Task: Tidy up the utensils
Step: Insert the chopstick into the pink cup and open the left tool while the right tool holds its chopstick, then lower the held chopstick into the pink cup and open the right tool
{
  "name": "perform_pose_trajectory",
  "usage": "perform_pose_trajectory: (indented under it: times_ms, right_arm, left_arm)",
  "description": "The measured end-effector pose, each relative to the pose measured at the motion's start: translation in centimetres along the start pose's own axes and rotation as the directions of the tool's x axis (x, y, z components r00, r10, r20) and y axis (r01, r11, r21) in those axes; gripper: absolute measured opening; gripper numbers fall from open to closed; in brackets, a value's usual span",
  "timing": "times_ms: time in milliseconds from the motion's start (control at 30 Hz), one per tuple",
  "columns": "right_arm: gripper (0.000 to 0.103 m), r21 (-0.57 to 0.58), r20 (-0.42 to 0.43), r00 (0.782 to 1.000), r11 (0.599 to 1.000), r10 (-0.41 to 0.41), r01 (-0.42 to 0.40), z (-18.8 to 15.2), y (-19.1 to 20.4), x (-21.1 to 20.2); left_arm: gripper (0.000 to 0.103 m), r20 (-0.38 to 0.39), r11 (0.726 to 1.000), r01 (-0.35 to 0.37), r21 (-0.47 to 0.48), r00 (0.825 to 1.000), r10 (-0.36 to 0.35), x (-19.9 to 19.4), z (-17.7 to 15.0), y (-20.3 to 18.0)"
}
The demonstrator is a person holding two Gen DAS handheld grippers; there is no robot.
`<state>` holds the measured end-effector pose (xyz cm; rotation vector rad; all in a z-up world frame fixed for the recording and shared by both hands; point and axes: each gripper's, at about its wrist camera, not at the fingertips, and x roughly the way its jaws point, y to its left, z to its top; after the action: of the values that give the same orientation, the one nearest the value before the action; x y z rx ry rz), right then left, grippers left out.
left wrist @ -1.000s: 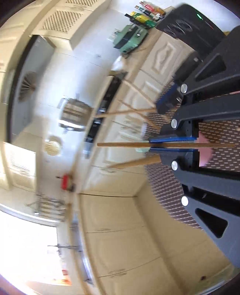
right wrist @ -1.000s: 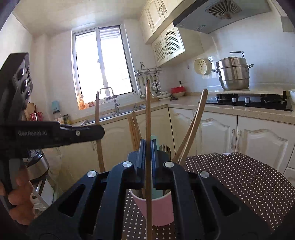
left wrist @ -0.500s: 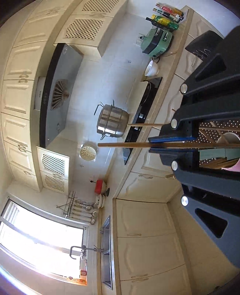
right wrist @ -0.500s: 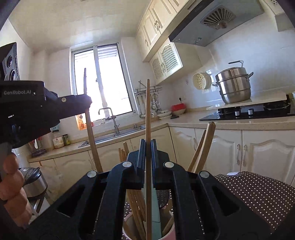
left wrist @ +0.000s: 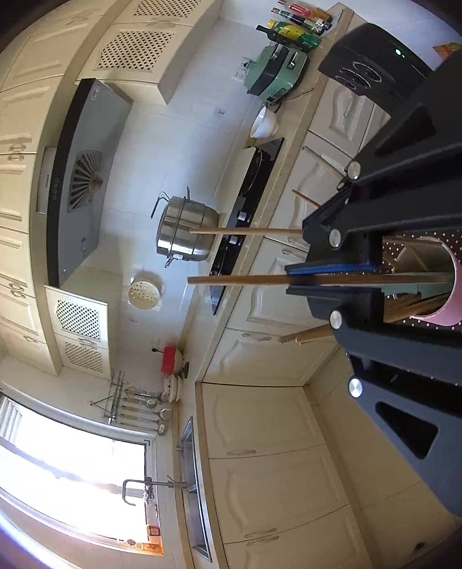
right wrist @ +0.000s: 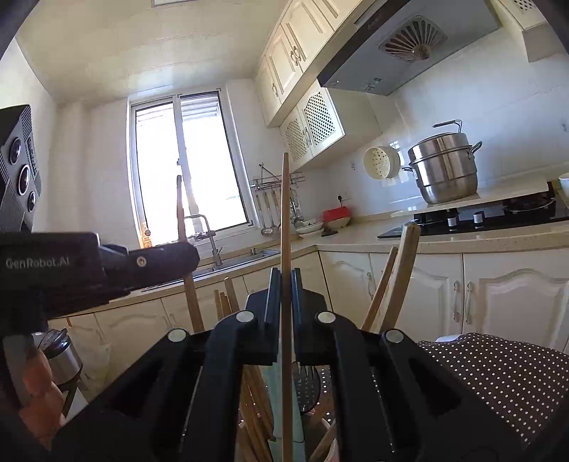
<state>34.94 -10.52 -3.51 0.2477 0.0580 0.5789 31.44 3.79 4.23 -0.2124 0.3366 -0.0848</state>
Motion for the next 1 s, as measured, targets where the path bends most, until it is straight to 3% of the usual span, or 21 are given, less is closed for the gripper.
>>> perform_pose_trajectory:
  times_ms: [67, 167, 300, 700, 1000]
  right_arm:
    - [0.006, -0.015, 0.002, 1.0, 1.0, -0.005, 0.005, -0.2, 0.2, 0.3]
    - [0.006, -0.031, 0.0, 1.0, 0.999, -0.008, 0.008, -0.5, 0.5, 0.4]
    - [0.006, -0.049, -0.019, 1.0, 0.999, -0.014, 0.013, -0.9, 0.7, 0.2]
    - [0.006, -0.11, -0.097, 0.994, 0.993, -0.051, 0.04, -1.5, 2.1, -2.4]
    - [0.007, -0.131, -0.207, 0.972, 0.988, -0.107, 0.08, -3.1, 3.2, -4.6]
  left_arm:
    - [0.008, -0.024, 1.0, -0.005, 0.006, 1.0, 0.005, 0.4, -0.6, 0.3]
    - [0.029, -0.043, 1.0, -0.014, -0.013, 0.999, 0.013, 0.6, -1.2, 1.1]
    - [0.037, -0.06, 0.999, -0.038, -0.03, 0.998, 0.036, 0.6, -1.8, 2.0]
    - [0.049, -0.139, 0.994, -0.107, -0.033, 0.985, 0.102, -0.3, -3.9, 3.4]
    - [0.063, -0.201, 0.991, -0.127, -0.039, 0.973, 0.117, -2.6, -6.0, 3.2]
